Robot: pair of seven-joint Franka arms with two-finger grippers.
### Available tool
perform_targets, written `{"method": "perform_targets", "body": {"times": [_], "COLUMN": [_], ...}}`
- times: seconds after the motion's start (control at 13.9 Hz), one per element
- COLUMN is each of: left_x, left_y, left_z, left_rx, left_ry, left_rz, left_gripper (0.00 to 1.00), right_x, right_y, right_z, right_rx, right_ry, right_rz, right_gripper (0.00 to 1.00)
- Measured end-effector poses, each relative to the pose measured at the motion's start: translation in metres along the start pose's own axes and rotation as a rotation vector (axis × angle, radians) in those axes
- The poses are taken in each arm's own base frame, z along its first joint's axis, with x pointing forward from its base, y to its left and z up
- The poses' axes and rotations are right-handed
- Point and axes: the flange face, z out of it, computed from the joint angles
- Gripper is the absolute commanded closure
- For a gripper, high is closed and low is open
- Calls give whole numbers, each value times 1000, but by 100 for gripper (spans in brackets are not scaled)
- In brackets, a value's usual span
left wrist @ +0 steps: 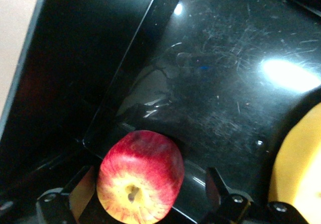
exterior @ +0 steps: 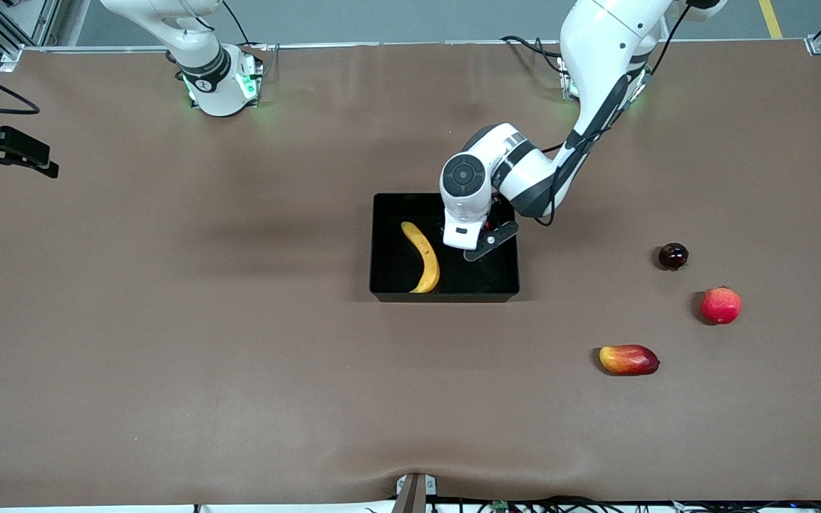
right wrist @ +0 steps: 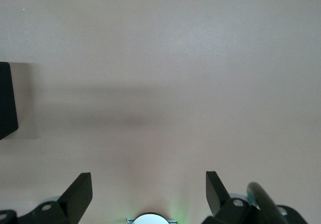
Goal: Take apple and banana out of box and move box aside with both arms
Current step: 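Lower the left gripper and grasp the red apple in the box, then lift the apple with the left gripper while the right gripper approaches the box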
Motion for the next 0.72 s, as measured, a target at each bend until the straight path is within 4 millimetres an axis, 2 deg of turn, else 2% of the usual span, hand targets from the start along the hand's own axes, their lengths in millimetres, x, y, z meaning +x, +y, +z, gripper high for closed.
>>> {"method": "perform_targets", "body": {"times": [0.14,0.29,0.58,0.72], "left_x": [-1,-2,-1,8], "left_y": [-1,0,1,6], "left_z": [3,3,-2,-29], "left_rx": [10,12,13,19], "left_ry": [-1,0,5,12], "left_rz": [2,5,6,-8], "left_gripper": [54,98,100,100], "right_x": [7,12,13,14], "right_y": [1,1,1,1], "right_z": [10,17,19,22], "right_rx": [1,2,2,3], "right_ry": [-21,-35,-38,-46], "right_rz": [1,1,1,1], "right_gripper": [0,0,0,0]}}
